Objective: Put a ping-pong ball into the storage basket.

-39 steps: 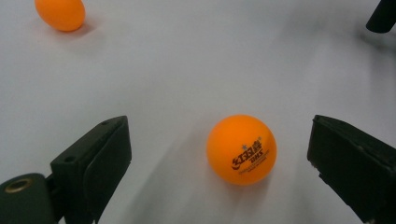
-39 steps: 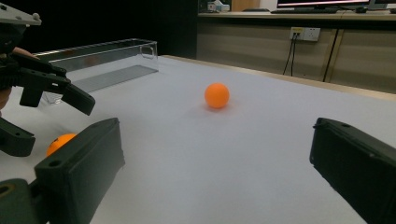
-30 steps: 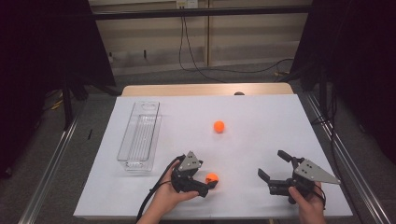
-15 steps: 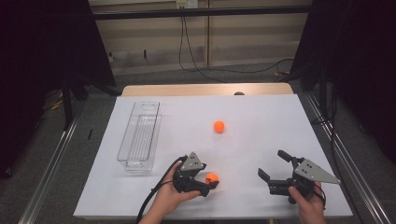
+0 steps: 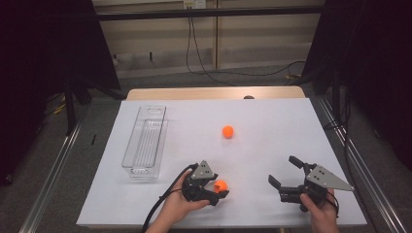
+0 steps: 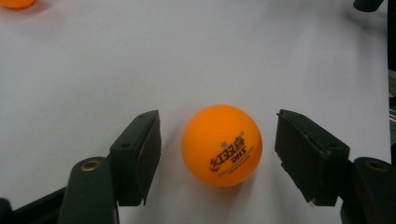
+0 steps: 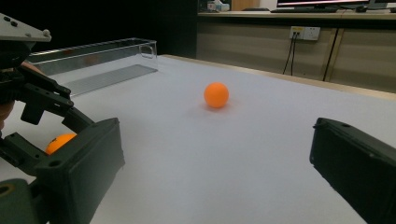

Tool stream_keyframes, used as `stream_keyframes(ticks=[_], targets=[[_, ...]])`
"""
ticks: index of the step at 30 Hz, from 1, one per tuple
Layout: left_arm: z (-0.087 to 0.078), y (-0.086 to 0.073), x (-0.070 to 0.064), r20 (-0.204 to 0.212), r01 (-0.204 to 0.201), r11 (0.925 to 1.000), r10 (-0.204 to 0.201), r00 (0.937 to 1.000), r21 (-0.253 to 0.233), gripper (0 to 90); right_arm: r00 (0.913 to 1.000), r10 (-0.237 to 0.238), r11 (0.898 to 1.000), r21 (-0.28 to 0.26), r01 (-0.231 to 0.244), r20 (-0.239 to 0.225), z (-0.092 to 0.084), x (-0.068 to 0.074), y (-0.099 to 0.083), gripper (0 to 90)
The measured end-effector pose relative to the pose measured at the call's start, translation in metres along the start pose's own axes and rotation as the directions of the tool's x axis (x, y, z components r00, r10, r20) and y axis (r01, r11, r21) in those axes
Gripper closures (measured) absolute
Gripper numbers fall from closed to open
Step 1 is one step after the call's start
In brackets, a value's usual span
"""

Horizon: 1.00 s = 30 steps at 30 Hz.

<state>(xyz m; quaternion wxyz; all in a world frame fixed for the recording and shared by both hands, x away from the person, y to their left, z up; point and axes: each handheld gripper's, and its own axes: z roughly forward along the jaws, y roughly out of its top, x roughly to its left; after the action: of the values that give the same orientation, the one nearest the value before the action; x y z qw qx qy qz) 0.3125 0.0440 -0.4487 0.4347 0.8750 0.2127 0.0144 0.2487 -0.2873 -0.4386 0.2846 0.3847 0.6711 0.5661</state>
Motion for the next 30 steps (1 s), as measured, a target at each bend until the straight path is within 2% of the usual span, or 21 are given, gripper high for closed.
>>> stream_keyframes(ticks=[3, 10, 14, 30], targets=[[0.0010, 0.0000, -0.0001, 0.004, 0.009, 1.0000, -0.009, 0.9999, -0.002, 33.3, 1.0000, 0.000, 1.000, 0.003, 0.000, 0.000, -0.0003, 0.0001, -0.0004, 2.3], [0.0037, -0.0007, -0.0002, 0.010, -0.002, 0.9999, 0.002, 1.0000, 0.015, 36.7, 1.0000, 0.003, 1.000, 0.000, -0.003, 0.008, -0.0025, -0.0011, -0.0008, 2.3], [0.0032, -0.0011, 0.0003, -0.003, -0.002, 0.9996, 0.002, 1.0000, 0.027, 38.4, 1.0000, 0.001, 1.000, 0.002, -0.001, 0.006, -0.0014, -0.0006, -0.0007, 2.3], [0.0039, -0.0030, 0.0001, -0.007, -0.009, 0.9991, 0.009, 0.9999, 0.042, 43.4, 1.0000, -0.008, 1.000, 0.005, 0.008, -0.001, 0.0017, 0.0005, -0.0003, 2.3]])
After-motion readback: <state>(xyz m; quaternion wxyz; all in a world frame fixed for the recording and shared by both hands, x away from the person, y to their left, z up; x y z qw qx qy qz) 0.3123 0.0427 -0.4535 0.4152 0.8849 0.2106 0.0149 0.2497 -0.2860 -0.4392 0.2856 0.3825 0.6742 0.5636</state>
